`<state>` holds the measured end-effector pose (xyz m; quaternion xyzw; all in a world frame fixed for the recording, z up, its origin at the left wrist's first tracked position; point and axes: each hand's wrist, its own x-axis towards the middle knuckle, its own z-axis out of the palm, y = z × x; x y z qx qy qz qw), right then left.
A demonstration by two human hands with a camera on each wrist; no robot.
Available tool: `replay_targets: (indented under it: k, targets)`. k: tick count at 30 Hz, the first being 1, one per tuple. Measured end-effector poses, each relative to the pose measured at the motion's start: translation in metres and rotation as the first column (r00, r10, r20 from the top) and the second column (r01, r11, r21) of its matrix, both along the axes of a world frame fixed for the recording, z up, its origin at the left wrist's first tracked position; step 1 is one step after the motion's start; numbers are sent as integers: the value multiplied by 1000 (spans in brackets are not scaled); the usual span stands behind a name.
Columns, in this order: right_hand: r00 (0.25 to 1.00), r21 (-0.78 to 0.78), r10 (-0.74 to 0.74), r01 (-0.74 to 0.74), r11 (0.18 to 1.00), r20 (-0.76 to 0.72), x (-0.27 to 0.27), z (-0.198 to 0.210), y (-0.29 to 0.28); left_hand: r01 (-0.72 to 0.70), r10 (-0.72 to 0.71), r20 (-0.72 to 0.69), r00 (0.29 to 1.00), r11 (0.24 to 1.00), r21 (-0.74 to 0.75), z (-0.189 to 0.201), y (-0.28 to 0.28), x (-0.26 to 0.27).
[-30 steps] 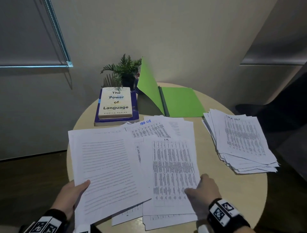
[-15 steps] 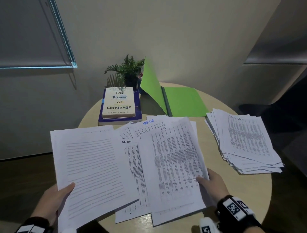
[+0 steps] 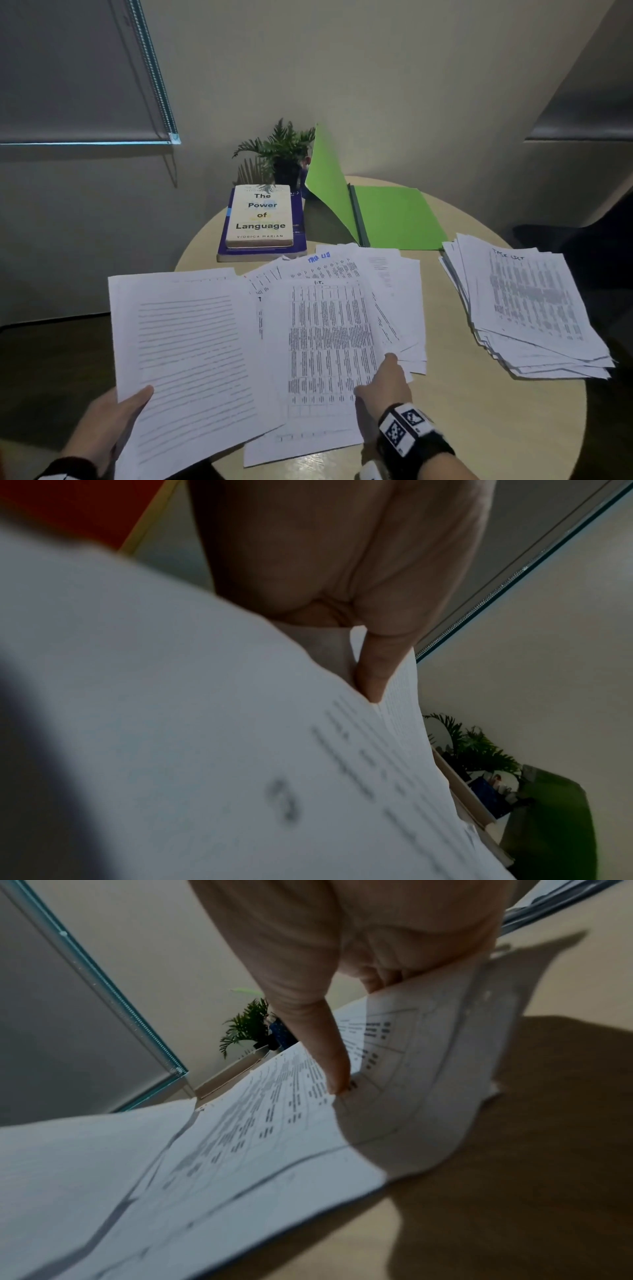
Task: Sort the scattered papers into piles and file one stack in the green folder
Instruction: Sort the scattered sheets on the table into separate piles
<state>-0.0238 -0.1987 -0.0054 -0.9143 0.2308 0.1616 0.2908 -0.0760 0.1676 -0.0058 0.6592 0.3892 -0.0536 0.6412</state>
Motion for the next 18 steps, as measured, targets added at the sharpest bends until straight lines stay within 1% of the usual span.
replay_targets:
  k: [3,5,8,10,11,12,16,18]
  targets:
    - [995,-57,36,-31,998,97,-4,0,4,-21,21,35,999,1000,-13,1,6,4]
    - [991,-37,77,-73,997,109,-7,0,8,-24,25,52,998,1000,-18,2,8,8]
    - [997,36,76,-76,996,0,-8,0,15,-8,11,63,998,999,-42,7,2,13]
    - [997,90,49,-44,995,-52,-4,0,16,-9,12,70,997,998,-56,9,-3,18]
    - [996,91,53,-47,995,-65,-3,1,15,-6,11,67,998,998,-66,11,-6,19]
    - [996,66,65,-61,996,-60,-2,2,14,1,4,67,998,997,-81,13,-10,21]
    - [991,-128,129,-131,983,-29,2,8,13,40,-33,86,996,996,-77,21,-21,30]
    - [987,-137,159,-161,977,-23,2,8,15,43,-35,104,994,996,-75,24,-26,33]
